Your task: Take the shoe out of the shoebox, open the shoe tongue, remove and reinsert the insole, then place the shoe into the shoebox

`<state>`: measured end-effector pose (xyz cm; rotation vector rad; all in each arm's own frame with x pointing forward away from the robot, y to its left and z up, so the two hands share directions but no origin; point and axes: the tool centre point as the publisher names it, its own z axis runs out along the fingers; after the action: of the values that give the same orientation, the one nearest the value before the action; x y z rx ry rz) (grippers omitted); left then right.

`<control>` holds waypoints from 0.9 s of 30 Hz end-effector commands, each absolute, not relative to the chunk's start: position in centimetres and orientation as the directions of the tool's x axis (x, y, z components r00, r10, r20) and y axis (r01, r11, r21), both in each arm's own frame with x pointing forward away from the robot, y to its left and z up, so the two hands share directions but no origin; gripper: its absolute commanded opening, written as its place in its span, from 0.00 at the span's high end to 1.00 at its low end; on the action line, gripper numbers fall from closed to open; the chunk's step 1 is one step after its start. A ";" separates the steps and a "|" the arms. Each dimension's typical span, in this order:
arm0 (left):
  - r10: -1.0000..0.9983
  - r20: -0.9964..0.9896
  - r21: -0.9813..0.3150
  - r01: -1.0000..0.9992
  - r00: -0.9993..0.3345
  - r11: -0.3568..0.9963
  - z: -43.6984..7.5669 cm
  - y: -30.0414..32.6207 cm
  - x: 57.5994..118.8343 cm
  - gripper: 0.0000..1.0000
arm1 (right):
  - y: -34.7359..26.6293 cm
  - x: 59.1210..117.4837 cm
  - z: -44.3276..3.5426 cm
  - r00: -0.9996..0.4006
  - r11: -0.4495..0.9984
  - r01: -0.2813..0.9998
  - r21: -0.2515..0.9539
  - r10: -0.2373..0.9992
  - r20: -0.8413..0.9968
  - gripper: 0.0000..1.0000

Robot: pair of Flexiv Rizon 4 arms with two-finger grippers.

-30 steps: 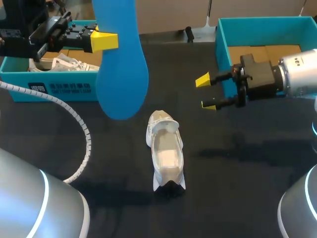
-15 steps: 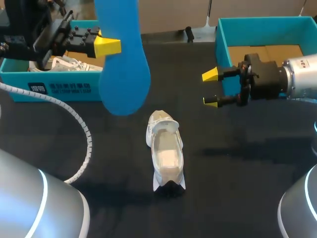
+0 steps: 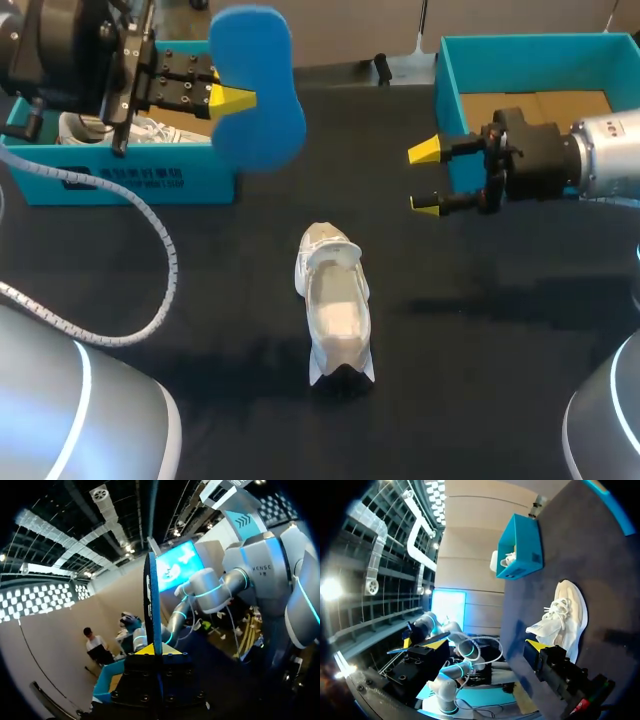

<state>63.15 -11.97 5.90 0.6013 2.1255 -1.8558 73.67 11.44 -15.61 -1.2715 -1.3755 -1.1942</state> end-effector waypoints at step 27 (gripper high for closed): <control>0.065 -0.767 -0.641 0.768 -0.639 -0.014 0.3 -12.3 66.0 1.00 | 11.6 73.7 -15.6 -0.079 0.009 0.997 0.078 0.145 0.986 0.00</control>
<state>66.01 -12.29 0.24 0.8666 1.7324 -1.7075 73.70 11.46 -15.58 -1.2711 -1.3768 -1.1927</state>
